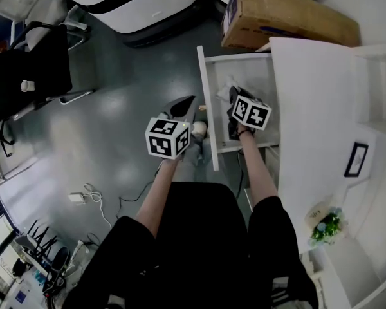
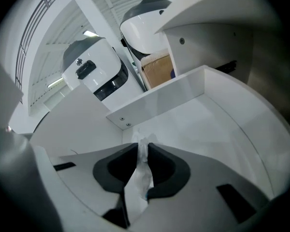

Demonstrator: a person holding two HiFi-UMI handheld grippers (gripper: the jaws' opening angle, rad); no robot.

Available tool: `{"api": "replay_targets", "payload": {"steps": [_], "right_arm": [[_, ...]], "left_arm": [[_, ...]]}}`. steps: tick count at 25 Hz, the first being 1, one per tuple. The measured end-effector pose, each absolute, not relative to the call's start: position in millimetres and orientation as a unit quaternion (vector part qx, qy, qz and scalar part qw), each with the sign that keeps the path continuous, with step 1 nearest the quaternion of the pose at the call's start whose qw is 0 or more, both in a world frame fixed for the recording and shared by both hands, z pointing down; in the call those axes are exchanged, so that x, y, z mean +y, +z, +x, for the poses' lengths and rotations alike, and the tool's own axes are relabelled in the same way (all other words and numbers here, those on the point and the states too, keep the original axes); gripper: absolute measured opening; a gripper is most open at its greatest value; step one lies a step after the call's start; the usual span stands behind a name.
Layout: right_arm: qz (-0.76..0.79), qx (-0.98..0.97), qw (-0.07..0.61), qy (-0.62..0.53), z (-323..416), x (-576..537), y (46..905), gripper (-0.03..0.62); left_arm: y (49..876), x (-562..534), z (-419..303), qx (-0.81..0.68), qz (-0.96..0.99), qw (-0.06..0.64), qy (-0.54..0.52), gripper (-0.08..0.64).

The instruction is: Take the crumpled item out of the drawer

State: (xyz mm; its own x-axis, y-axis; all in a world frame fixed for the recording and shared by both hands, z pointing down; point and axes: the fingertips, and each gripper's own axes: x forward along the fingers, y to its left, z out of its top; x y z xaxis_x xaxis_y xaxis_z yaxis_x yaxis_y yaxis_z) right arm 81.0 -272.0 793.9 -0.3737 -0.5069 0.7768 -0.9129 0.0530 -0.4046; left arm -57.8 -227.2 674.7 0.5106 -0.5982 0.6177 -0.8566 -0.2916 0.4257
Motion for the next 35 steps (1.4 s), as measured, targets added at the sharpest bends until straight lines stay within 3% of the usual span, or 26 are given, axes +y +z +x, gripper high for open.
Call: {"api": "replay_targets", "payload": {"steps": [35], "right_arm": [[0.470,-0.824,0.011,0.317,91.3,-244.1,532.9,0.048]], "left_arm": [[509.0,-216.3,-57.8,-0.440,0.868,0.211,0.090,-0.003]]}}
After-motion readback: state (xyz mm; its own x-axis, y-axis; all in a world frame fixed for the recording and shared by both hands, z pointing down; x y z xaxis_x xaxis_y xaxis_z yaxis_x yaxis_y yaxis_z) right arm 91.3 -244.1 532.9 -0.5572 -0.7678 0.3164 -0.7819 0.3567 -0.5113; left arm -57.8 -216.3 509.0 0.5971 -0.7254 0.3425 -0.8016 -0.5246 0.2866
